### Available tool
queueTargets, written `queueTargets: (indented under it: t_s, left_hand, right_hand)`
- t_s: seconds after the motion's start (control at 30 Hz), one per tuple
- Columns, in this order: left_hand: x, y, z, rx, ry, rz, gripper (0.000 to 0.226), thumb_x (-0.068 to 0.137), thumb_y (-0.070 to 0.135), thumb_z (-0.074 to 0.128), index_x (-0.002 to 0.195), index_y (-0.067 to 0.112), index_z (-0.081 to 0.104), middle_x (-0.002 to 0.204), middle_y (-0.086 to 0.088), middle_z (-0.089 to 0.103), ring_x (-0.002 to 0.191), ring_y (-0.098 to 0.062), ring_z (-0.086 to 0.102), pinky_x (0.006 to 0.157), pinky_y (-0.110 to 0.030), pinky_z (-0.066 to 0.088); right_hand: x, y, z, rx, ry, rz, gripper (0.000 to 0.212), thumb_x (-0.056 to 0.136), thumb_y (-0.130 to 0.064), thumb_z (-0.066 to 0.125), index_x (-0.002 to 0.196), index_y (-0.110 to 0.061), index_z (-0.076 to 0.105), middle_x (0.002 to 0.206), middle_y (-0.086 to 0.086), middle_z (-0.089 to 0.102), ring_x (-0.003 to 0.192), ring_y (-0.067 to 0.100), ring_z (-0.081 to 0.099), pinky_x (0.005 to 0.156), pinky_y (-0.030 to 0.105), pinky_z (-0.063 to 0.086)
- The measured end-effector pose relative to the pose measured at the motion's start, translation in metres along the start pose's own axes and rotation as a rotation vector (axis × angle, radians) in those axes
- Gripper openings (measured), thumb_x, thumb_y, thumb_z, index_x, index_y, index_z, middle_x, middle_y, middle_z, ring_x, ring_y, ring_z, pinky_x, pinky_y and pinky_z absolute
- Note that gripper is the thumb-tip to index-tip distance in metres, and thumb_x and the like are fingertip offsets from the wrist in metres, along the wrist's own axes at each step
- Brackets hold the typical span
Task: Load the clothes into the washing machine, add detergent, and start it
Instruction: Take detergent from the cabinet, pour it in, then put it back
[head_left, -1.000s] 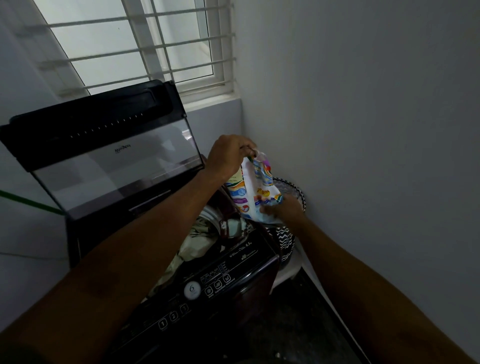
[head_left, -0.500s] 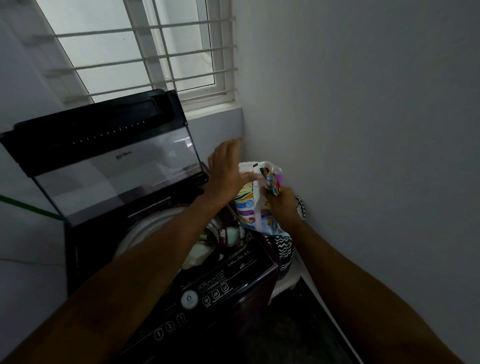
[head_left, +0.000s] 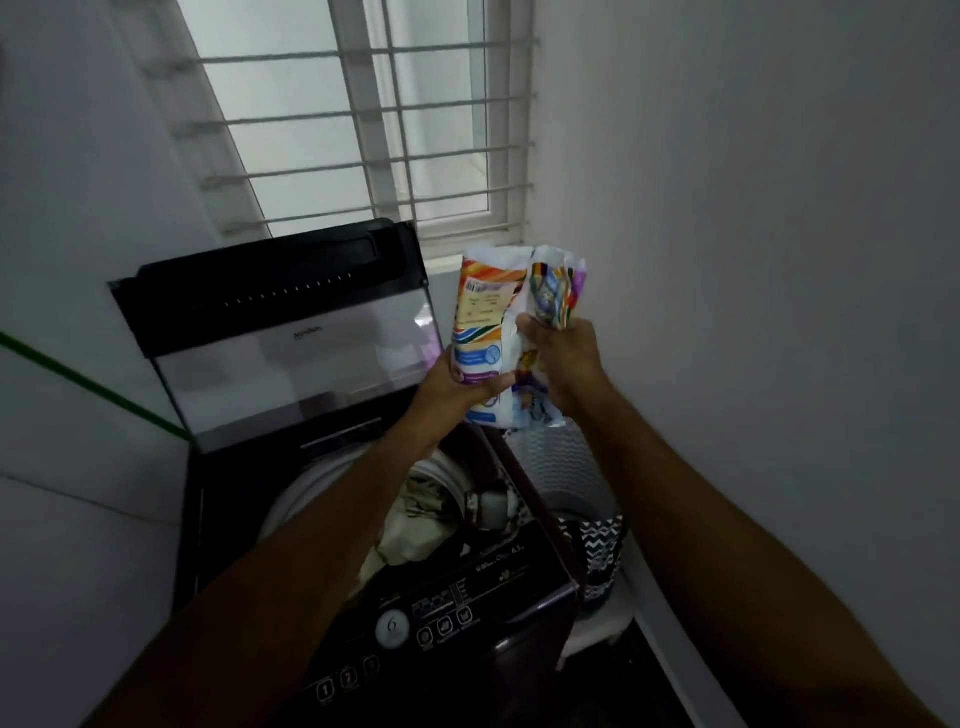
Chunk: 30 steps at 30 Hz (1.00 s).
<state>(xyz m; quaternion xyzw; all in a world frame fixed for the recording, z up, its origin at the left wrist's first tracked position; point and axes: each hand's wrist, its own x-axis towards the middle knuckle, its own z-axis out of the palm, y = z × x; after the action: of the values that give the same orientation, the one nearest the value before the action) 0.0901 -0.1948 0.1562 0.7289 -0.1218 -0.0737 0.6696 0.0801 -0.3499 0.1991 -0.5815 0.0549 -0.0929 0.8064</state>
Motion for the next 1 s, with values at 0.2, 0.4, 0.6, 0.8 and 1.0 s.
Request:
queueTargets:
  t_s: [0.2,0.4,0.6,0.8,1.0]
  left_hand:
    - [-0.001,0.042,-0.021,-0.054,0.335,0.028,0.041,0.068,0.031,0.087,0.104,0.022,0.069,0.097,0.001,0.076,0.083,-0.014,0.074,0.073,-0.034,0.061]
    - [-0.01,0.083,-0.06,-0.087,0.538,0.129,0.05,0.064,0.039,0.089,0.108,0.022,0.071,0.101,0.0,0.076,0.091,-0.021,0.073,0.084,-0.047,0.059]
    - [-0.04,0.137,-0.105,0.135,0.691,0.155,0.059,0.057,0.05,0.089,0.105,0.024,0.066,0.093,0.004,0.076,0.077,-0.013,0.074,0.072,-0.042,0.062]
    - [-0.074,0.166,-0.162,0.138,0.814,0.112,0.053,0.066,0.044,0.085,0.109,0.022,0.064,0.097,0.002,0.075,0.077,-0.016,0.075,0.073,-0.044,0.062]
    - [-0.116,0.178,-0.209,0.224,0.935,0.216,0.053,0.075,0.048,0.079,0.117,0.023,0.058,0.103,0.004,0.074,0.083,-0.011,0.073,0.075,-0.039,0.062]
  right_hand:
    - [0.018,-0.053,0.026,-0.164,-0.394,-0.009,0.04,0.084,-0.012,0.072,0.123,-0.011,0.059,0.114,0.011,0.071,0.099,0.029,0.07,0.084,0.047,0.058]
    - [0.013,-0.054,0.069,-0.389,-0.886,-0.068,0.066,0.077,0.001,0.077,0.134,-0.017,0.05,0.125,0.004,0.066,0.114,0.021,0.064,0.092,0.037,0.054]
    - [0.005,-0.047,0.129,-0.261,-0.94,-0.093,0.072,0.07,0.0,0.082,0.133,-0.013,0.05,0.121,0.009,0.067,0.113,0.027,0.064,0.092,0.042,0.054]
    - [-0.005,-0.045,0.195,-0.303,-0.928,-0.121,0.063,0.063,-0.016,0.089,0.119,-0.018,0.06,0.109,0.0,0.073,0.099,0.017,0.07,0.087,0.041,0.057]
    - [-0.037,-0.042,0.26,-0.201,-0.923,-0.2,0.048,0.066,-0.012,0.085,0.104,-0.027,0.061,0.091,-0.013,0.074,0.084,0.003,0.071,0.061,0.016,0.055]
